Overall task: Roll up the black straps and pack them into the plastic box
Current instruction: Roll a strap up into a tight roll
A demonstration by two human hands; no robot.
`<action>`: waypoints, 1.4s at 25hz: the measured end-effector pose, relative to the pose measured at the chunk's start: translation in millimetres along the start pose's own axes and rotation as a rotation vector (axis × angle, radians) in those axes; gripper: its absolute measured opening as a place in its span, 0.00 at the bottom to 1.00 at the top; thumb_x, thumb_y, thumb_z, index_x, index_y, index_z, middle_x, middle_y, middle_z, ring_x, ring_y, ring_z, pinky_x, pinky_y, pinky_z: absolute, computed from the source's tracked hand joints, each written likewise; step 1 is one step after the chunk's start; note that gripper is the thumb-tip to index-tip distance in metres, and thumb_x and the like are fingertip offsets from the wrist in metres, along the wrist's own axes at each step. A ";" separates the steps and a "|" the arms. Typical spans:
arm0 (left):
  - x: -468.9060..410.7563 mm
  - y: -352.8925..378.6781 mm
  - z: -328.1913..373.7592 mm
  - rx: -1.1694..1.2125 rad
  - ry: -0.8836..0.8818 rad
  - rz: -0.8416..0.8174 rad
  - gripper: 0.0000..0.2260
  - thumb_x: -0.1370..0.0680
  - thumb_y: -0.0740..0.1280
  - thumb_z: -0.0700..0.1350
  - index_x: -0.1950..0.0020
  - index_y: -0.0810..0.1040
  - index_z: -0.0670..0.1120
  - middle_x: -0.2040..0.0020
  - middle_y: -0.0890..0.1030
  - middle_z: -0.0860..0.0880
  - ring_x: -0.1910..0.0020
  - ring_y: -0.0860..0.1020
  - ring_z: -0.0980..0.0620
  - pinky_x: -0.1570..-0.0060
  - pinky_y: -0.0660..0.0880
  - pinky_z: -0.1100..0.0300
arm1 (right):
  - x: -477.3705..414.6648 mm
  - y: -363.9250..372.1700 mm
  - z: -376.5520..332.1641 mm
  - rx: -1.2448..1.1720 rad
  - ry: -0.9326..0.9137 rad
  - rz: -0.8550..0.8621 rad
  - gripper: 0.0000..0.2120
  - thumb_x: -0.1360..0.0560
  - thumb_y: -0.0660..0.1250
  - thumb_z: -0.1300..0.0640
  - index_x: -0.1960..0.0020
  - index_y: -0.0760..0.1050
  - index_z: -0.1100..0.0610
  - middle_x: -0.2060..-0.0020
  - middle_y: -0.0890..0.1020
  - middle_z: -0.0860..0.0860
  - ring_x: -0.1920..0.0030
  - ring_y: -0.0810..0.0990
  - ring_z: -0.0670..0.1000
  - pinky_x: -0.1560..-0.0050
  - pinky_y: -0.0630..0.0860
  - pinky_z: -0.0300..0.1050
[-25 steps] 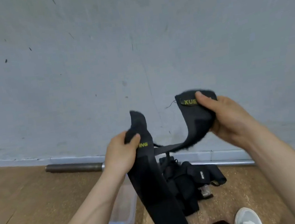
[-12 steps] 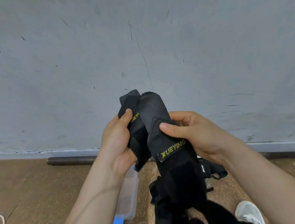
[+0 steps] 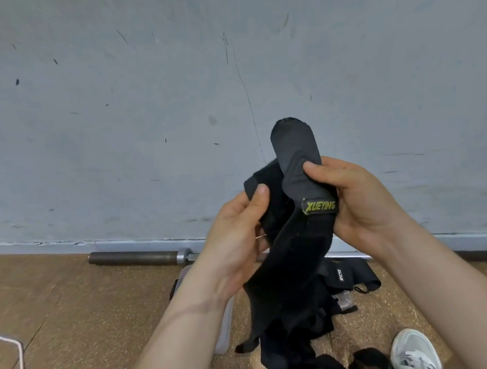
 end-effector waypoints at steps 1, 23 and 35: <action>-1.2 -4.1 1.3 -0.006 0.024 0.054 0.12 0.18 0.60 0.47 0.44 0.81 0.44 0.51 0.86 0.46 0.54 0.84 0.51 0.58 0.79 0.59 | 1.4 0.7 -1.0 0.048 -0.010 -0.009 0.12 0.33 0.69 0.60 0.51 0.81 0.63 0.60 0.85 0.56 0.61 0.84 0.52 0.60 0.80 0.41; -14.9 -39.2 6.2 0.465 -0.046 0.123 0.15 0.17 0.60 0.42 0.31 0.73 0.43 0.40 0.82 0.40 0.41 0.81 0.43 0.45 0.80 0.49 | 2.1 14.8 20.9 0.356 0.031 -0.232 0.15 0.29 0.68 0.61 0.42 0.80 0.57 0.51 0.86 0.58 0.51 0.86 0.56 0.53 0.81 0.45; -2.0 -69.6 16.2 0.071 0.157 0.463 0.08 0.20 0.66 0.38 0.43 0.80 0.43 0.49 0.85 0.44 0.49 0.84 0.44 0.49 0.81 0.47 | 4.5 29.4 6.3 0.540 -0.218 -0.101 0.12 0.23 0.68 0.67 0.48 0.83 0.51 0.54 0.87 0.50 0.52 0.86 0.50 0.53 0.81 0.42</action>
Point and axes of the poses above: each hand's wrist, its own x-axis away from the middle knuckle, its own y-axis out of the palm, z = x × y, the point moved 9 cm from there along -x, towards the middle knuckle
